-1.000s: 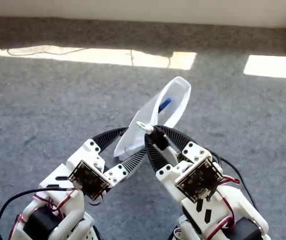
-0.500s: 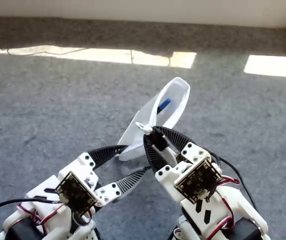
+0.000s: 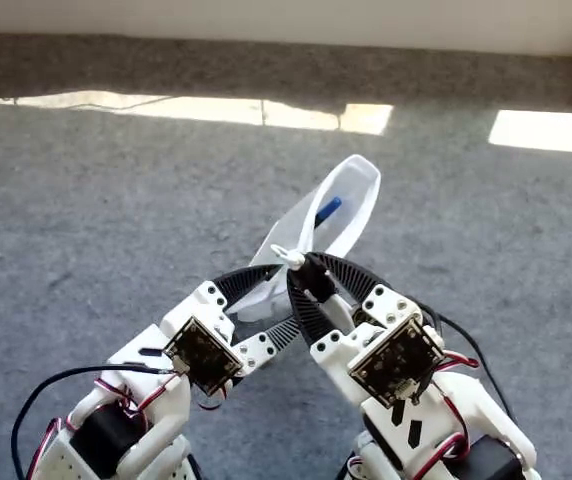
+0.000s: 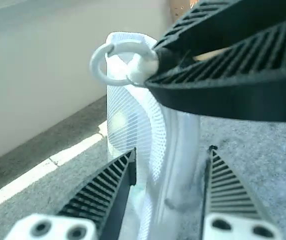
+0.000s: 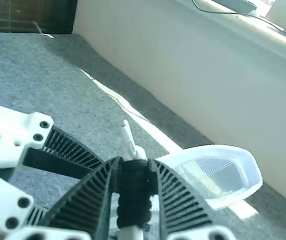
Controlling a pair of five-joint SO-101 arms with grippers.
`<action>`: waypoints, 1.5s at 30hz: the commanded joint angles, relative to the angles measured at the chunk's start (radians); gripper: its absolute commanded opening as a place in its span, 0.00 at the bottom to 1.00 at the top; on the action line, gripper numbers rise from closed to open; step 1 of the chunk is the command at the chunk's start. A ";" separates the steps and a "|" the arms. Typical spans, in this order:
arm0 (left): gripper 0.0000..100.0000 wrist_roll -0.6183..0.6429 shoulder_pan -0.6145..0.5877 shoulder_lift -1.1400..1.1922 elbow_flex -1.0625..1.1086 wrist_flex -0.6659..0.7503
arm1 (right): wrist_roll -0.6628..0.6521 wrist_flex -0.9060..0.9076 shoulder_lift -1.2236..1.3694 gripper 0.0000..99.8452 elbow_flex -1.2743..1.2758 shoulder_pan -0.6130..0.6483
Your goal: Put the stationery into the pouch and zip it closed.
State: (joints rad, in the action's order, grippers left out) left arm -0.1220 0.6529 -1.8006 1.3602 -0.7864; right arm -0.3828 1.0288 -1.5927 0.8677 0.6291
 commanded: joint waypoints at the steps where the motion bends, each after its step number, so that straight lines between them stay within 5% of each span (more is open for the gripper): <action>1: 0.17 -0.008 -0.008 -0.015 -0.008 0.058 | 0.002 0.010 -0.007 0.01 -0.047 0.010; 11: 0.14 -0.012 -0.007 -0.015 0.053 0.074 | 0.002 0.008 -0.007 0.01 -0.022 0.010; 16: 0.01 -0.012 -0.005 -0.015 0.048 0.075 | 0.002 0.008 -0.007 0.01 -0.028 0.008; 21: 0.01 -0.012 -0.008 -0.015 0.048 0.081 | 0.000 0.002 -0.007 0.01 -0.030 -0.001; 26: 0.01 -0.012 -0.013 -0.015 0.019 0.069 | 0.002 -0.062 -0.007 0.01 -0.024 -0.107; 34: 0.00 -0.012 -0.015 -0.015 -0.094 -0.137 | 0.003 -0.179 0.001 0.01 -0.016 -0.294; 45: 0.00 -0.012 -0.068 -0.015 -0.133 -0.189 | 0.003 -0.338 -0.005 0.01 0.139 -0.406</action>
State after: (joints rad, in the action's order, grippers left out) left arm -0.1281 0.6084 -1.8128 1.2681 -0.9398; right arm -0.3859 0.7465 -1.5927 1.0180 0.3130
